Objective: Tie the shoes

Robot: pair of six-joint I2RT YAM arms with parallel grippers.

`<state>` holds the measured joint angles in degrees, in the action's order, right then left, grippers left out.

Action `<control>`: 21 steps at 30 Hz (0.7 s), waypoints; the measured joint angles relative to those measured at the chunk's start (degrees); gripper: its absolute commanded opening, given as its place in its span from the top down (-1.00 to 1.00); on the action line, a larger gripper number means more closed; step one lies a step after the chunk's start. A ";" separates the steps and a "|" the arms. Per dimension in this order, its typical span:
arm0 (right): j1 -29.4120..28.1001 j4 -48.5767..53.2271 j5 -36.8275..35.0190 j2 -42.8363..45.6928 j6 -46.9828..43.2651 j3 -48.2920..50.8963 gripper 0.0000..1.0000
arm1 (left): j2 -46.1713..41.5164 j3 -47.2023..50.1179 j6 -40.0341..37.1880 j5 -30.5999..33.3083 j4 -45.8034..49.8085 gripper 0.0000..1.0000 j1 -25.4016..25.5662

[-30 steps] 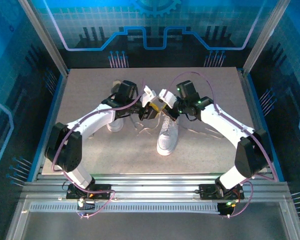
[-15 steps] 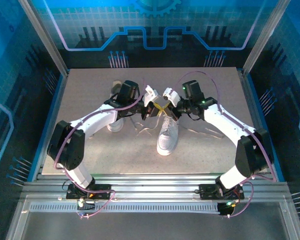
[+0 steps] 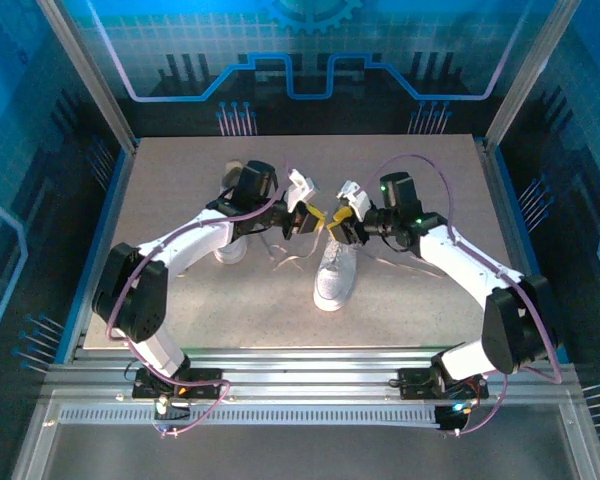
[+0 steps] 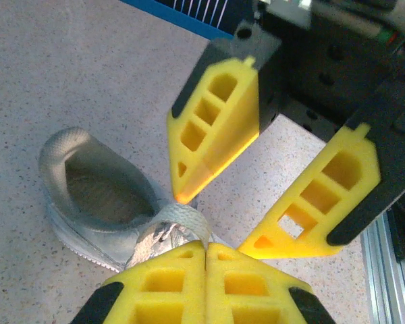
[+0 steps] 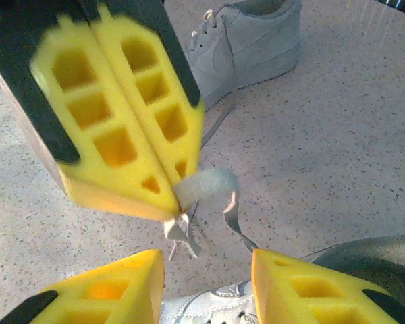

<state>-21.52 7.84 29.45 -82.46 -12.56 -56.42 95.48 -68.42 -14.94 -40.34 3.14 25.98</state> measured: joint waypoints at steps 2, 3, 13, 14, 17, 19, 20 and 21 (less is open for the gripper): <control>0.00 -2.16 -0.09 0.07 0.37 1.55 0.21 | -0.76 0.00 -0.02 0.00 0.26 1.00 -0.33; -0.02 -3.23 -0.28 0.07 0.42 2.23 0.20 | -1.31 0.00 -0.11 0.00 0.83 1.00 -0.50; -2.01 -12.24 -2.23 -2.91 0.24 2.75 0.28 | -4.63 -0.04 -1.97 -0.02 6.12 1.00 -1.18; -2.21 -12.37 -2.16 -3.69 0.13 2.19 0.34 | -4.79 -0.07 -1.97 -0.04 6.27 1.00 -1.18; -2.71 -12.63 -2.16 -5.81 -0.63 0.48 0.70 | -4.92 -0.11 -1.97 -0.02 6.71 1.00 -1.18; -2.93 -12.52 -2.21 -6.64 -0.61 -0.35 0.93 | -4.92 -0.11 -2.01 -0.02 7.08 1.00 -1.18; -2.93 -12.52 -2.23 -6.69 -1.07 -0.44 1.00 | -4.92 -0.11 -2.08 -0.02 7.15 1.00 -1.20; -2.93 -12.46 -2.27 -6.67 -1.25 -0.46 1.00 | -4.92 -0.11 -2.14 -0.02 7.15 1.00 -1.31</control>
<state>-24.45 -4.62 27.18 -89.12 -13.80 -56.88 90.56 -68.53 -17.08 -40.36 10.28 24.67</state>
